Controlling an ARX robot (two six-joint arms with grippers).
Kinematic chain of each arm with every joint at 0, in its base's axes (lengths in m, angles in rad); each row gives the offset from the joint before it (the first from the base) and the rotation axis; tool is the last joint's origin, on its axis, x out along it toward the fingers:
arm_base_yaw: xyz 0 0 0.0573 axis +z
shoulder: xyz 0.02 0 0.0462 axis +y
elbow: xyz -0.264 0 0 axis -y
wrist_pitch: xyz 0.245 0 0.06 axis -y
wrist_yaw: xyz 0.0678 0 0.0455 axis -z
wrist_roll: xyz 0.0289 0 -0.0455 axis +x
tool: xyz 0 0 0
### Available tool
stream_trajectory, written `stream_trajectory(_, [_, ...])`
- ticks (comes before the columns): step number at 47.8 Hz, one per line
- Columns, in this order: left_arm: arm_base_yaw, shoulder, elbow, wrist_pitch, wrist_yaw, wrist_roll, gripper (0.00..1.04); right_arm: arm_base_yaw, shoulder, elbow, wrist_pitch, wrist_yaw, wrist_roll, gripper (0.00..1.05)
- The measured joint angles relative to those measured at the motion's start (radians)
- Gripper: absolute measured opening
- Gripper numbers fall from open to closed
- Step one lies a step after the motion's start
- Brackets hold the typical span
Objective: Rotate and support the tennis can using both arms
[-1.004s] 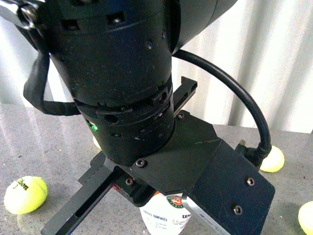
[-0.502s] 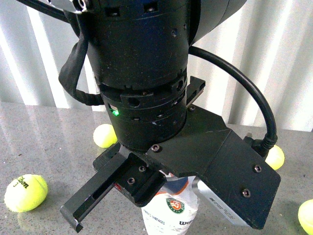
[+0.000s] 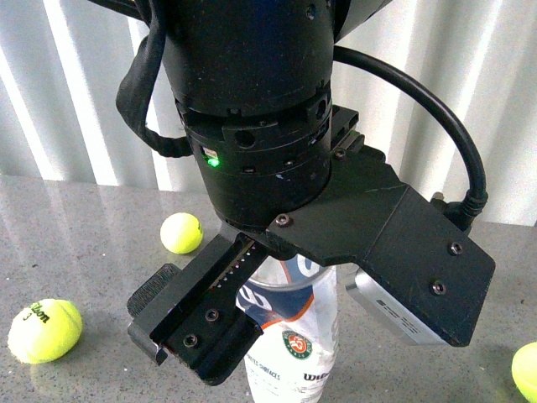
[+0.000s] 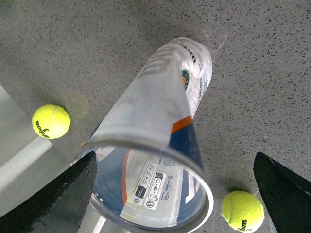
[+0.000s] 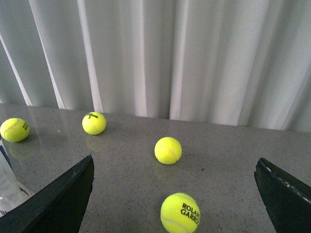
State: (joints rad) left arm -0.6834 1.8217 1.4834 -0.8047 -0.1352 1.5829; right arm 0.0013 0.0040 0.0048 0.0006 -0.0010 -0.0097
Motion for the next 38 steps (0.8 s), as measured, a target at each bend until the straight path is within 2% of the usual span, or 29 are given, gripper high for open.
stream_trajectory(10, [0.009,0.0,0.058,-0.014,0.068,-0.059,0.98,0.0,0.0,0.0,0.0,0.0,0.0,0.98])
stream_trajectory(16, [0.036,-0.022,0.127,-0.05,0.201,-0.157,0.98,0.0,0.0,0.0,0.0,0.0,0.0,0.98])
stream_trajectory(22, [0.095,-0.101,0.185,0.005,0.336,-0.305,0.98,0.0,0.0,0.0,0.0,0.0,0.0,0.98])
stream_trajectory(25, [0.157,-0.169,0.203,0.11,0.39,-0.426,0.98,0.0,0.0,0.0,0.0,0.0,0.0,0.98])
stream_trajectory(29, [0.291,-0.277,0.198,0.317,0.456,-0.708,0.98,0.0,0.0,0.0,0.0,0.0,0.0,0.98])
stream_trajectory(32, [0.406,-0.377,0.131,0.48,0.454,-0.942,0.98,0.0,0.0,0.0,0.0,0.0,0.0,0.98])
stream_trajectory(38, [0.544,-0.525,-0.02,0.64,0.457,-1.214,0.98,0.0,0.0,0.0,0.0,0.0,0.0,0.98])
